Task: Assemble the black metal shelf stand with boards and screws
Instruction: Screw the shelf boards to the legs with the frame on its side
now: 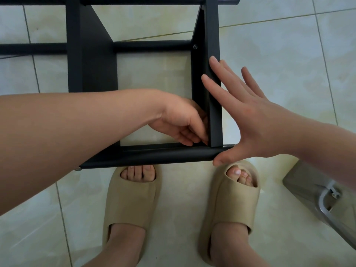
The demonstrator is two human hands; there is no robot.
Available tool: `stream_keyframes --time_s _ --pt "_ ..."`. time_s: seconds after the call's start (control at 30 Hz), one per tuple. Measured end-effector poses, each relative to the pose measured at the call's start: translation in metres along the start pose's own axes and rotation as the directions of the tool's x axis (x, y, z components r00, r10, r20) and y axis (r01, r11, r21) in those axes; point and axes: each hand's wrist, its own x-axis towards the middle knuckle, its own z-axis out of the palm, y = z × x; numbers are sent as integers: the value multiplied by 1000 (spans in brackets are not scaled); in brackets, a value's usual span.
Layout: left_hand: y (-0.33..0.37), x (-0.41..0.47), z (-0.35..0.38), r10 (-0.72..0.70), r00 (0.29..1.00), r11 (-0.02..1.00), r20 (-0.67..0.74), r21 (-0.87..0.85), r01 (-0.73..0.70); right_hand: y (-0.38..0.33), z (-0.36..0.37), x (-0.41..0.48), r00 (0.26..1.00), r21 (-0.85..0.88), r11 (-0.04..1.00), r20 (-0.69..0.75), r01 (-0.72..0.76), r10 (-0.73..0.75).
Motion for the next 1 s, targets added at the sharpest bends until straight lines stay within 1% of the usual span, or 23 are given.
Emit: stream_keyframes --time_s 0.13,0.33,0.57,0.77,0.93,1.0 --pt "1 -1 1 -13 1000 997 26 -71 14 0 0 0 1000 0 1000 -2 -1 1" --pt "-1 0 5 -47 999 998 -15 28 47 0 0 0 1000 2 1000 5 -5 5" --pt "3 -2 3 -44 999 999 -2 0 44 0 -1 0 1000 5 1000 2 -5 5" --pt "3 -2 4 -30 999 997 14 -70 31 -1 0 0 1000 7 1000 2 -4 4" --pt "2 1 5 -52 998 998 -38 31 53 -1 -1 0 1000 11 1000 5 -5 5" --pt "3 1 5 -62 997 998 -36 22 62 -1 -1 0 1000 10 1000 3 -4 4"
